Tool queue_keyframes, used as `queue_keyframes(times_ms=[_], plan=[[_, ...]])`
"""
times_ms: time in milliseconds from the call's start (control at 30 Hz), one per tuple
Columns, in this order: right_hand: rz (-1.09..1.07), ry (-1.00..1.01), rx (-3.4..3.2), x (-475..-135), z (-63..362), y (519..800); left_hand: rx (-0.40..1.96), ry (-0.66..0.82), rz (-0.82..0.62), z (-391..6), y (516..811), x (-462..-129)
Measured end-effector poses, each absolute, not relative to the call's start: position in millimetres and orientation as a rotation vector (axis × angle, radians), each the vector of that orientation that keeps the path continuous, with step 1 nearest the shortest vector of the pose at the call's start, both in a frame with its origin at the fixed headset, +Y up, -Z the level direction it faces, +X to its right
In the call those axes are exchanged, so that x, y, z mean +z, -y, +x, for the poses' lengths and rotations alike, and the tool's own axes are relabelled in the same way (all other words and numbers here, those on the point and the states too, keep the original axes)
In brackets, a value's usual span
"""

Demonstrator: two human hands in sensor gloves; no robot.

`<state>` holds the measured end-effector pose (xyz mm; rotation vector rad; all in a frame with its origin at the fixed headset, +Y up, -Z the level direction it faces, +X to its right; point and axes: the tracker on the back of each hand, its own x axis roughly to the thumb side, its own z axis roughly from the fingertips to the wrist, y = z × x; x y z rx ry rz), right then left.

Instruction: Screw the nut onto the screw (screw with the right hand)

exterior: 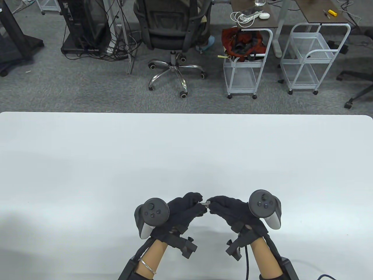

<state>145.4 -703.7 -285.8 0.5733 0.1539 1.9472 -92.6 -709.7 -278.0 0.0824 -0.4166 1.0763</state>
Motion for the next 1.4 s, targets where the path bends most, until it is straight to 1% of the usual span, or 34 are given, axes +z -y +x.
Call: queue_keyframes(times_ms=[100,233,367,500,633,767,900,967,1067,1200,1400], plan=[[0.591,-0.199,1.935,-285.6,143.1,702.6,1.066,0.424,0.085,-92.1,708.9,-277.3],[0.550,-0.128,1.981,-284.6,146.0,702.8,1.068,0.425,0.087,-92.2,708.5,-277.3],[0.606,-0.205,1.929,-285.4,142.0,702.6,1.068,0.429,0.083,-91.3,708.7,-277.2],[0.558,-0.140,1.992,-285.6,145.7,703.1,1.071,0.424,0.083,-91.9,708.6,-277.6],[0.609,-0.216,1.923,-286.3,142.3,703.8,1.075,0.423,0.084,-92.2,708.6,-277.5],[0.568,-0.143,1.995,-286.6,144.8,702.9,1.067,0.422,0.084,-93.0,709.1,-278.3],[0.592,-0.193,1.924,-287.0,143.1,704.7,1.084,0.421,0.076,-92.1,709.0,-277.8],[0.602,-0.181,1.928,-287.7,142.4,704.3,1.072,0.422,0.082,-92.3,708.9,-277.4],[0.560,-0.134,1.977,-287.1,145.9,704.2,1.077,0.421,0.081,-92.9,708.9,-277.7],[0.616,-0.187,1.930,-286.6,143.0,703.8,1.076,0.425,0.077,-91.9,708.9,-277.5],[0.586,-0.157,1.955,-286.2,144.3,705.0,1.075,0.424,0.079,-91.7,708.6,-277.7]])
